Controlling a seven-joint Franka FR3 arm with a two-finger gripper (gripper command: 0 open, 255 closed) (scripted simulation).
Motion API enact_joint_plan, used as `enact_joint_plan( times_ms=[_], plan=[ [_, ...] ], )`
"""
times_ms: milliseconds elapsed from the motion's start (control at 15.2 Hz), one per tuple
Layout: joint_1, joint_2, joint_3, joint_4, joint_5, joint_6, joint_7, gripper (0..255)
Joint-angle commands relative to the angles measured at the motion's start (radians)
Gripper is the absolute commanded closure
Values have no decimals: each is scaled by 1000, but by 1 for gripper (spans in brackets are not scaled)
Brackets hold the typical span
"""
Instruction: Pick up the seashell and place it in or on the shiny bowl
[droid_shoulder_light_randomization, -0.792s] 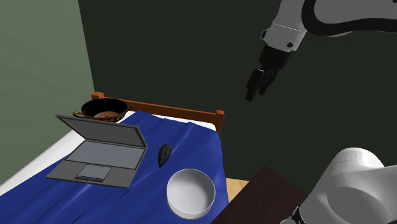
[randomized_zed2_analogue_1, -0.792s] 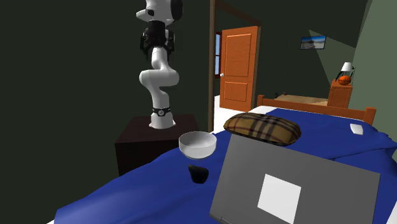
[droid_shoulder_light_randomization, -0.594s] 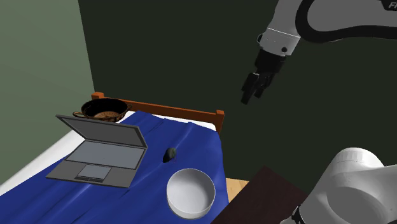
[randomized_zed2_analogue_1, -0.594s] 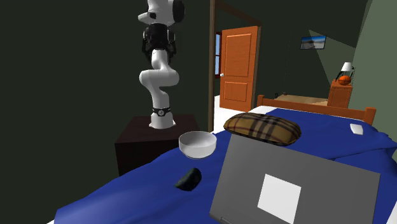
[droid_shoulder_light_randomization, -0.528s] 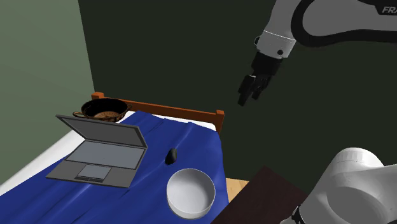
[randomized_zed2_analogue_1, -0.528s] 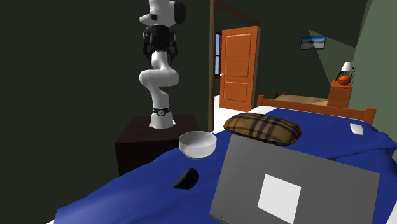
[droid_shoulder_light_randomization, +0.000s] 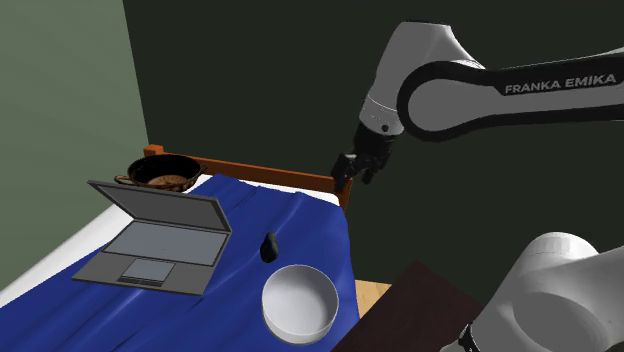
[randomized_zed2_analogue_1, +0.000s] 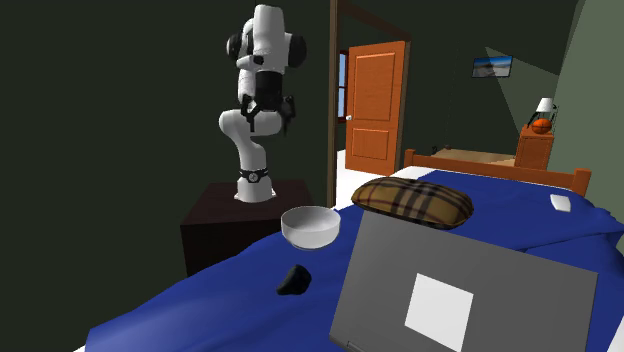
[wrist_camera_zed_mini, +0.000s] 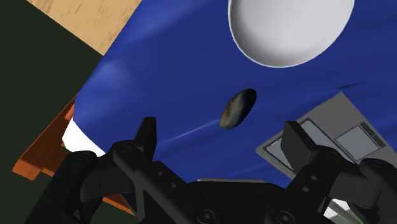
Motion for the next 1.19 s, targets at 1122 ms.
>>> enact_joint_plan(
  times_ms=[1122],
  plan=[
    [-220,773,314,191,-568,567,861,0]
  ],
)
